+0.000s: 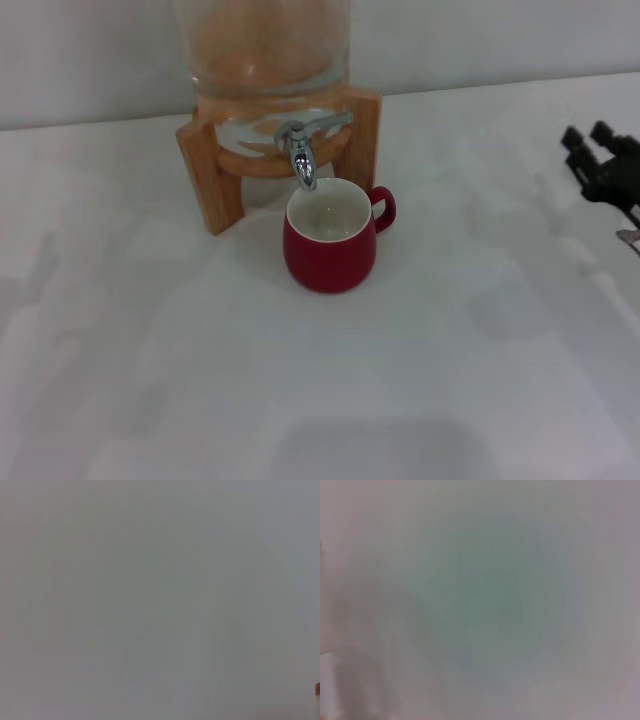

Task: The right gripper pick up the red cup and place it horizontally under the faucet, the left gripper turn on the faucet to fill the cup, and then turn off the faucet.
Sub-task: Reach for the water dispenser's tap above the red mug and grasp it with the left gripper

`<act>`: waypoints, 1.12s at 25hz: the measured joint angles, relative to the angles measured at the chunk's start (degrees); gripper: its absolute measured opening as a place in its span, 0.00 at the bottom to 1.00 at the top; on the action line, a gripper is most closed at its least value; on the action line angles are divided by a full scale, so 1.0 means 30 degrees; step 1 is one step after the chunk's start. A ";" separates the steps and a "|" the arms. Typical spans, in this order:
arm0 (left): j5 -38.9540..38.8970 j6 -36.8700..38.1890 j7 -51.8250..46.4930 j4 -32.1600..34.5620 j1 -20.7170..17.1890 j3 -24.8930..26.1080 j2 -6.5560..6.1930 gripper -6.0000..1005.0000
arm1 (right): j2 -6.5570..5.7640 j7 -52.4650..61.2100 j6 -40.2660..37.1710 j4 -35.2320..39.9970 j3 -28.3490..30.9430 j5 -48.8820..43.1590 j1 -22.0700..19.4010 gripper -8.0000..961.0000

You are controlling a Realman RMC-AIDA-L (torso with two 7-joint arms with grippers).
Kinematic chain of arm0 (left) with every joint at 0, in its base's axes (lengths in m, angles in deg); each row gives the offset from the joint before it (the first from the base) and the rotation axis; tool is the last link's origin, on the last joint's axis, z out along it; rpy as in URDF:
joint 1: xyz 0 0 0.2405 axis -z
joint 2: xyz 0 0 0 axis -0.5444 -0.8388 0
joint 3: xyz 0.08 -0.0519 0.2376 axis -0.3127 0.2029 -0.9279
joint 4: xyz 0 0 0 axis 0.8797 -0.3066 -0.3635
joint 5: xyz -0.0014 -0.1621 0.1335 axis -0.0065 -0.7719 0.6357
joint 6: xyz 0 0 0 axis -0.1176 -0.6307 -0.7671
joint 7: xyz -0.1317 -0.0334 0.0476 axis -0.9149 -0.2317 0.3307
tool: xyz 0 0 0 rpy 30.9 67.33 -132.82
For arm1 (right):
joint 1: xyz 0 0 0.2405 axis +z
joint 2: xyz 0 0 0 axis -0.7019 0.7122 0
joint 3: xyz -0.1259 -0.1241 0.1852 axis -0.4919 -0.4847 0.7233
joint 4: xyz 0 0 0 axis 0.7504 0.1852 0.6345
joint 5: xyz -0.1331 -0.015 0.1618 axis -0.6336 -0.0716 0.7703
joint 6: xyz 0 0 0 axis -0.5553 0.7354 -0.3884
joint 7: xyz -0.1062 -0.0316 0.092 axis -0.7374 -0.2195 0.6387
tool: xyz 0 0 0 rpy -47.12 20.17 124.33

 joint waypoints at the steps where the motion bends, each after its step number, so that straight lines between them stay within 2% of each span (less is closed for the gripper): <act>1: 0.0000 0.0000 0.0006 0.0001 0.0000 0.0001 0.0003 0.87 | 0.0090 -0.0318 -0.0060 -0.0007 0.0510 0.0005 -0.0092 0.40; 5: -0.0002 0.0000 0.0025 0.0001 0.0000 0.0000 0.0007 0.87 | 0.0358 -0.1405 -0.0335 -0.0012 0.2141 0.0016 -0.0469 0.40; 14: -0.0698 0.0001 0.0076 -0.0249 -0.0001 0.0028 0.0012 0.87 | 0.0377 -0.3005 -0.0347 -0.0150 0.4886 0.0110 -0.0760 0.40; 28: -0.0796 -0.0430 0.0090 -0.0178 0.0195 0.0002 -0.0102 0.87 | 0.0375 -0.2953 -0.0183 -0.0282 0.5197 0.0062 -0.0629 0.40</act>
